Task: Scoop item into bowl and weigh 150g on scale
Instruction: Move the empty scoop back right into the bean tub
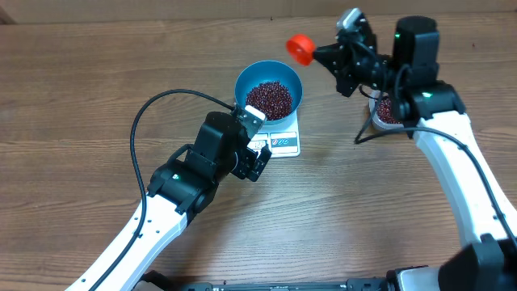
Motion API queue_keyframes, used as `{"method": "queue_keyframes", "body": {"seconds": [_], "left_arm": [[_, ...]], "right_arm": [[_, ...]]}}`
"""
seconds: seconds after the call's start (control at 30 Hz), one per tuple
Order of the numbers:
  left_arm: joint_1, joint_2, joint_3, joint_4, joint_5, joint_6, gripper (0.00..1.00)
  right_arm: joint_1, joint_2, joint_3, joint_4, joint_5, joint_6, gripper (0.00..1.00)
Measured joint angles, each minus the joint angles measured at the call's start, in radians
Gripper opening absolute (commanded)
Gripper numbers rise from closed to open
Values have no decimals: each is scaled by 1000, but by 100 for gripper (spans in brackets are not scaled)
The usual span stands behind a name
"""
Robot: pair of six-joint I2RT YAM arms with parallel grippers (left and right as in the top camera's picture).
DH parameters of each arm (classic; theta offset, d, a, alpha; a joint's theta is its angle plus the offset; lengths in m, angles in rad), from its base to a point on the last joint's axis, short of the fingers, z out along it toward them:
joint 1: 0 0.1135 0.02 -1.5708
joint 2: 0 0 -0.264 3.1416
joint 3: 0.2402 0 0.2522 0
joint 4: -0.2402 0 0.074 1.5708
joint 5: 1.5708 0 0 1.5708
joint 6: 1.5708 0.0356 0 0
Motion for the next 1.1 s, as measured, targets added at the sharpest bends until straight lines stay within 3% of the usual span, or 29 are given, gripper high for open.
{"method": "queue_keyframes", "body": {"seconds": [0.23,0.53,0.83,1.1], "left_arm": [[0,0,0,-1,0,0,100],[0,0,1,0,0,0,100],[0,0,1,0,0,0,100],[0,0,1,0,0,0,100]], "right_arm": [[-43,-82,1,-227,290,26,4],[-100,-94,1,-394,621,145,4],[-215,-90,1,-484,712,221,4],[-226,-43,0,-489,719,241,4]]}}
